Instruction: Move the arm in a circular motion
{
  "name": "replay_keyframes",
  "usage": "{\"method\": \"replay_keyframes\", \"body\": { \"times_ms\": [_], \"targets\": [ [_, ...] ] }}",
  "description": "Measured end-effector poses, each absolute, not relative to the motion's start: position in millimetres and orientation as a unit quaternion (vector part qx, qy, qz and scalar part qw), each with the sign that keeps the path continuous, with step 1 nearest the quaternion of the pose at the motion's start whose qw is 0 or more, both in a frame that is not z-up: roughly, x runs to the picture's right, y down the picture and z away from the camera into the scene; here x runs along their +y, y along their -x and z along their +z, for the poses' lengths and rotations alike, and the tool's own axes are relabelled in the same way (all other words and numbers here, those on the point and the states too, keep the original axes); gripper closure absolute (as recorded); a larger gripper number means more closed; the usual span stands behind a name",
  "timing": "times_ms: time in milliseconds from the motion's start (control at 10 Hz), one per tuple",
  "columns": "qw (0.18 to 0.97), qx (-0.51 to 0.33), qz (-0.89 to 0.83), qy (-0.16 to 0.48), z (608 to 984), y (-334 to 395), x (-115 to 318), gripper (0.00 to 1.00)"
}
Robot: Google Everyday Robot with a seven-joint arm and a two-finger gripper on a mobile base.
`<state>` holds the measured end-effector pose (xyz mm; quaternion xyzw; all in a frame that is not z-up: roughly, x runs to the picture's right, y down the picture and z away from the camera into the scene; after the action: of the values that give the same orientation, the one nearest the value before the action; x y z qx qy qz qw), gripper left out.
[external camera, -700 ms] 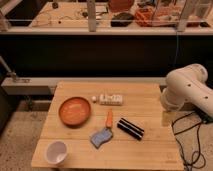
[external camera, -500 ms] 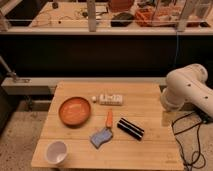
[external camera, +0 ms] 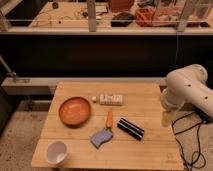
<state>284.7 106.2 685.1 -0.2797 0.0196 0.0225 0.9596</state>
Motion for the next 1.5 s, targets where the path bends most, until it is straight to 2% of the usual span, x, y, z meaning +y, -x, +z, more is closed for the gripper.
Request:
{"method": "replay_keyframes", "body": {
  "times_ms": [900,1500],
  "targets": [
    [0.960,0.020,0.020,0.279,683.6,-282.2,106.9,0.20],
    [0.959,0.018,-0.040,0.279,683.0,-222.4,115.2,0.20]
  ]
}}
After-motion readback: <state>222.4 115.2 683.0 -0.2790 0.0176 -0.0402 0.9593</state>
